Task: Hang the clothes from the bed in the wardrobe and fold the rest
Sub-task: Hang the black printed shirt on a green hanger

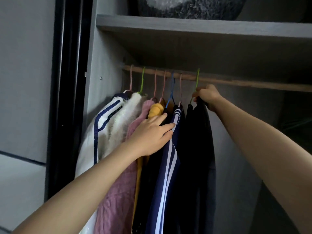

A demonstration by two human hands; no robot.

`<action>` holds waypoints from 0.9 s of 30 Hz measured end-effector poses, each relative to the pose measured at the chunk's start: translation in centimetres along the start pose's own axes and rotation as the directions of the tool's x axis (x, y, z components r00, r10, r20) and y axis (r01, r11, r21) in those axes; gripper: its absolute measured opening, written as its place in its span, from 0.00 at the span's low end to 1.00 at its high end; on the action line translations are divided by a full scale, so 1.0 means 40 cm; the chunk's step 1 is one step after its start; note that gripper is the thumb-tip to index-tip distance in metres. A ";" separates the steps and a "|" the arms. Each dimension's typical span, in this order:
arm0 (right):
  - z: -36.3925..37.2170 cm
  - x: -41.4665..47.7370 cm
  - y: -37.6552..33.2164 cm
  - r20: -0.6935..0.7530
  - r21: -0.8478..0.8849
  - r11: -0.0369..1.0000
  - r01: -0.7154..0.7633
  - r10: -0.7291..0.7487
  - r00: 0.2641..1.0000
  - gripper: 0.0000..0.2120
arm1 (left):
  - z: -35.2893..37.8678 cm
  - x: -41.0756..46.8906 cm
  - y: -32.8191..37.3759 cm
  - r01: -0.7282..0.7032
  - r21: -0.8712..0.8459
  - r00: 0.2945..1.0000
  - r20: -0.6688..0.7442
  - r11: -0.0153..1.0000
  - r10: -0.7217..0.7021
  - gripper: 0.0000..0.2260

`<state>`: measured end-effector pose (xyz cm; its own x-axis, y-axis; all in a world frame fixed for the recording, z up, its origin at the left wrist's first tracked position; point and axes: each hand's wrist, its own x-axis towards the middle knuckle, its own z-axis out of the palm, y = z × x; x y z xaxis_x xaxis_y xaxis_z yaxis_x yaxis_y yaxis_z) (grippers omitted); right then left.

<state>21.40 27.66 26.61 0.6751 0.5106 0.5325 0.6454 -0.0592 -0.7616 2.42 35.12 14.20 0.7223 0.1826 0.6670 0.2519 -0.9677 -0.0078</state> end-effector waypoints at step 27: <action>-0.463 -0.232 0.249 -0.272 -0.701 0.699 -0.138 -0.083 0.959 0.19 | 0.042 0.081 0.365 -0.340 -0.078 0.895 -0.335 0.937 0.296 0.13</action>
<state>28.18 6.45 20.92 0.6910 0.2614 0.6739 0.6086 -0.7135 -0.3472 9.50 21.86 15.00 0.5052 -0.1815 0.8437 -0.0594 -0.9826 -0.1758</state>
